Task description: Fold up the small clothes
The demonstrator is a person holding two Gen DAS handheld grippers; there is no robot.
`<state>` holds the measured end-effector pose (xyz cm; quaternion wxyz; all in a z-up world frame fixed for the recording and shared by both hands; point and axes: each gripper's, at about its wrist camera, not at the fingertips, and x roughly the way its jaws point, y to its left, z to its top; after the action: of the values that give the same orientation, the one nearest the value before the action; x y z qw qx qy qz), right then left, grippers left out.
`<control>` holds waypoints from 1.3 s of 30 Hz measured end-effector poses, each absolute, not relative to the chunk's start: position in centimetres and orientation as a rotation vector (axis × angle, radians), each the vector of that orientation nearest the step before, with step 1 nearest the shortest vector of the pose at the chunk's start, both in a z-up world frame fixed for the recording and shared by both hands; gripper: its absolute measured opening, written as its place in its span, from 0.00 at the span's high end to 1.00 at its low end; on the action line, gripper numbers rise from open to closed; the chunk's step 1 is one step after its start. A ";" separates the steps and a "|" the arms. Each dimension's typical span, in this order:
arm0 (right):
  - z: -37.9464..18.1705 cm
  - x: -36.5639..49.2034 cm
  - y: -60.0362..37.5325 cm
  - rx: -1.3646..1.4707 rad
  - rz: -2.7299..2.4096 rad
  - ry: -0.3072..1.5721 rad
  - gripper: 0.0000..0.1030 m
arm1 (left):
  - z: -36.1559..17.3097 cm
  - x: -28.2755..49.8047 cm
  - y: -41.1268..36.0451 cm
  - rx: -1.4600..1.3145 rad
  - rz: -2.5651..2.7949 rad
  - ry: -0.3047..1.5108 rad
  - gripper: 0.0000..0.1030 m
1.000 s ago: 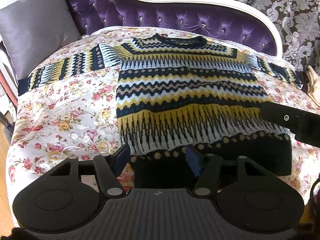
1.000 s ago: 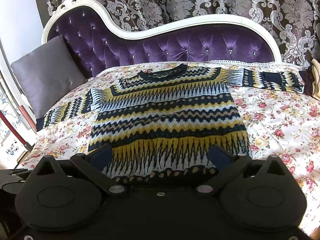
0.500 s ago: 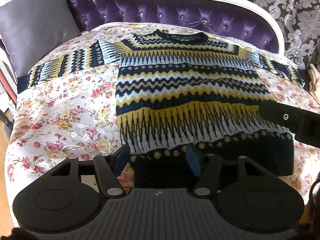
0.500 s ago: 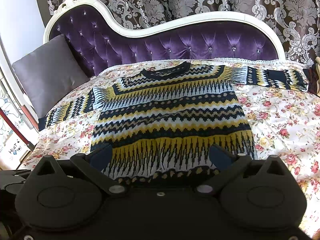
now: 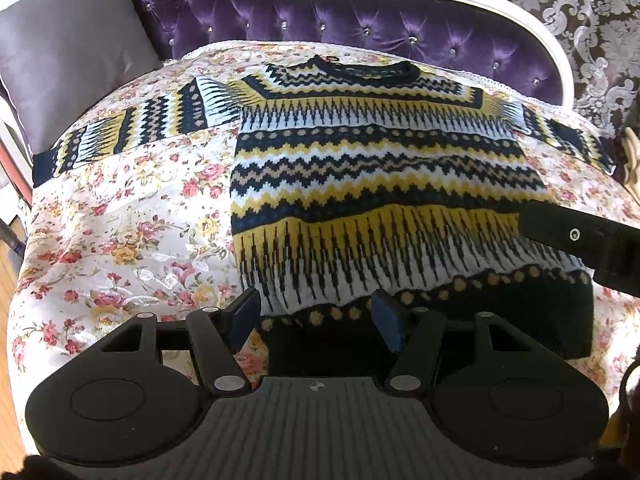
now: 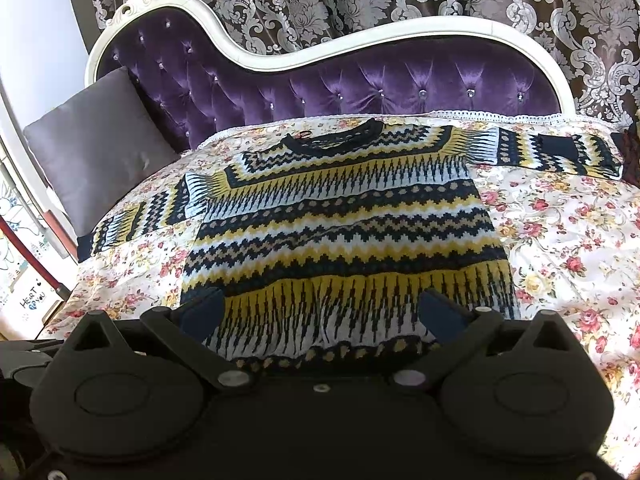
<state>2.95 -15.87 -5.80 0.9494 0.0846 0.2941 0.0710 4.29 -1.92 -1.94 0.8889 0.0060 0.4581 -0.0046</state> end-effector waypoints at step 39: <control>-5.8 21.3 -32.2 0.006 -0.299 0.650 0.31 | -9.3 27.2 -2.3 0.104 -0.003 0.895 0.41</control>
<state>21.30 -32.19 -5.82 0.9368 0.0029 0.3179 -0.1463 27.19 -2.33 -9.26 0.9002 0.0503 0.4325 -0.0017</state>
